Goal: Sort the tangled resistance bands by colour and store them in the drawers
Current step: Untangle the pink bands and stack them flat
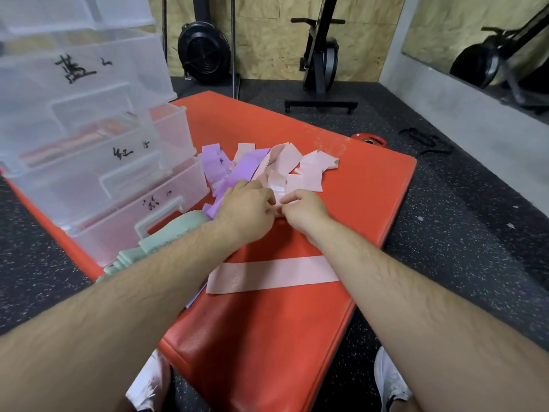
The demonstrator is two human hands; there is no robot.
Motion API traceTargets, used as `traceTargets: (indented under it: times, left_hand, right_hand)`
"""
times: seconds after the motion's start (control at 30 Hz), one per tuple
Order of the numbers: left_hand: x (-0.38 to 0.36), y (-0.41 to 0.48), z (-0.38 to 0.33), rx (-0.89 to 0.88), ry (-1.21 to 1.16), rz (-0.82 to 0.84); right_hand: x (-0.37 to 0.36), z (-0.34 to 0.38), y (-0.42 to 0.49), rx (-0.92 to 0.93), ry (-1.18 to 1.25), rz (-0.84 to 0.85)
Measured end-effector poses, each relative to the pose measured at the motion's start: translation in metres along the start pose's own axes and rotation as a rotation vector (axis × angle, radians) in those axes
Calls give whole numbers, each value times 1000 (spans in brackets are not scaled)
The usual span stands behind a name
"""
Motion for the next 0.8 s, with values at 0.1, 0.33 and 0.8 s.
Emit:
traceTargets:
  times: [0.1, 0.33, 0.8]
  left_hand:
    - [3, -1, 5, 16, -30, -26]
    - [10, -8, 8, 7, -103, -27]
    - [20, -24, -32, 246, -845, 245]
  right_hand:
    - [6, 4, -2, -131, 131, -9]
    - [34, 15, -31, -154, -117, 115]
    - [88, 25, -71, 394, -113, 157]
Point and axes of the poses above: each hand's wrist, its own y-axis towards the middle knuckle, its own x-axis out of the back of the hand, z = x × y, the point moved 4 cm from there along y, towards the middle knuckle, and after that the axes turned 1 degree about x, right-handed, at the moved point
